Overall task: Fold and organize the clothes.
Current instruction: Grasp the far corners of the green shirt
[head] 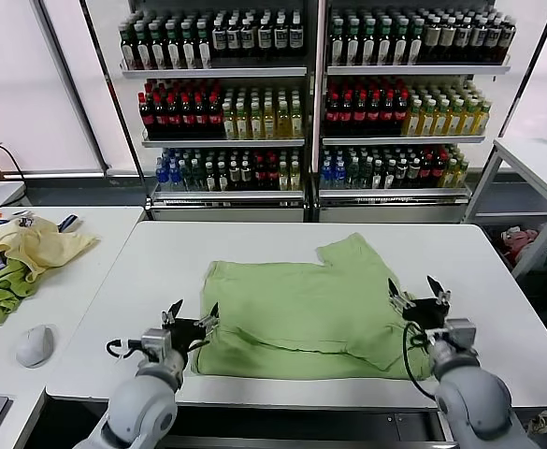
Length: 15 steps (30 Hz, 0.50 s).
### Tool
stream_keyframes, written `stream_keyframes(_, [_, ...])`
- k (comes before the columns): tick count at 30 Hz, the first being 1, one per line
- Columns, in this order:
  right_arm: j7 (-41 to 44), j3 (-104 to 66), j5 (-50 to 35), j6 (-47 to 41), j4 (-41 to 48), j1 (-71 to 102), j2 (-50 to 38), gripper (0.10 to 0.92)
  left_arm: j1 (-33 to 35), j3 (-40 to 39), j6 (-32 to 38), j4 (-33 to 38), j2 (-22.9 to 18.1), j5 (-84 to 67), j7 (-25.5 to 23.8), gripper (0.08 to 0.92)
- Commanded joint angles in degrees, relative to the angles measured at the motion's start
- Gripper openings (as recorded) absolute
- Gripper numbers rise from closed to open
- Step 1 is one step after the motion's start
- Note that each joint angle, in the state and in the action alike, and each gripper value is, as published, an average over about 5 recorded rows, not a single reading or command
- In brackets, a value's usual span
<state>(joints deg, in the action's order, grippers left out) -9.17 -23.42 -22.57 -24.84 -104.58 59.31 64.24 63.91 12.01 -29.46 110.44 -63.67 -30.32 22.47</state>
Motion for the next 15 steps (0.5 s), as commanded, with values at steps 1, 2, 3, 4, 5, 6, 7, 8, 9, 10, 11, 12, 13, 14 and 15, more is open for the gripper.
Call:
stream_keyframes(1, [-0.3, 9.6, -1.7, -1.9, 19.4, -20.6, 1.1, 0.823, -18.9, -4.8, 0.0, -18.1, -1.7, -3.2, 0.1, 0.821])
stream_keyframes(2, [-0.2, 10.2, -1.6, -2.0, 21.3, -21.9, 1.6, 0.823, -19.8, -5.2, 0.0, -19.3, -2.1, -3.2, 0.1, 0.822])
stream_keyframes(3, [-0.2, 10.7, -1.4, -2.0, 23.1, -23.3, 2.1, 0.823, -20.6, -5.6, 0.1, -20.5, -2.4, -3.1, 0.1, 0.822])
stream_keyframes(4, [-0.2, 11.2, -1.0, -2.0, 25.0, -24.9, 2.7, 0.823, -21.4, -5.9, 0.1, -21.6, -2.8, -3.1, 0.0, 0.823])
stream_keyframes(5, [-0.3, 11.6, -0.6, -2.1, 26.7, -26.3, 3.3, 0.823, -22.1, -6.2, 0.2, -22.7, -3.1, -3.0, 0.0, 0.823])
stream_keyframes(6, [-0.4, 11.9, -0.2, -2.1, 28.5, -27.5, 3.9, 0.823, -22.7, -6.5, 0.2, -23.6, -3.4, -3.0, -0.1, 0.823])
stream_keyframes(7, [-0.5, 12.1, 0.2, -2.1, 30.4, -28.8, 4.5, 0.823, -23.3, -6.8, 0.2, -24.5, -3.7, -2.9, -0.1, 0.823])
stream_keyframes(8, [-0.5, 12.3, 0.7, -2.2, 32.3, -29.8, 5.2, 0.823, -23.8, -7.0, 0.3, -25.2, -4.0, -2.8, -0.2, 0.823])
stream_keyframes(9, [-0.6, 12.4, 1.1, -2.1, 34.2, -30.6, 5.7, 0.823, -24.2, -7.1, 0.3, -25.9, -4.2, -2.8, -0.2, 0.823])
stream_keyframes(10, [-0.6, 12.5, 1.4, -2.0, 36.0, -31.3, 6.3, 0.823, -24.7, -7.3, 0.4, -26.6, -4.5, -2.8, -0.2, 0.823])
stream_keyframes(11, [-0.6, 12.5, 1.7, -1.9, 37.6, -31.9, 6.7, 0.823, -25.1, -7.4, 0.4, -27.3, -4.7, -2.8, -0.2, 0.823])
stream_keyframes(12, [-0.6, 12.4, 1.9, -1.8, 39.3, -32.5, 7.2, 0.823, -25.5, -7.5, 0.4, -28.0, -4.9, -2.8, -0.2, 0.823])
stream_keyframes(13, [-0.6, 12.4, 2.1, -1.7, 40.7, -33.0, 7.8, 0.823, -25.9, -7.7, 0.5, -28.8, -5.2, -2.8, -0.2, 0.823])
stream_keyframes(14, [-0.6, 12.3, 2.1, -1.6, 41.9, -33.4, 8.3, 0.823, -26.4, -7.8, 0.5, -29.6, -5.4, -2.9, -0.3, 0.823])
stream_keyframes(15, [-0.6, 12.2, 2.3, -1.6, 43.1, -33.9, 8.8, 0.823, -26.8, -7.9, 0.5, -30.3, -5.7, -2.9, -0.3, 0.823])
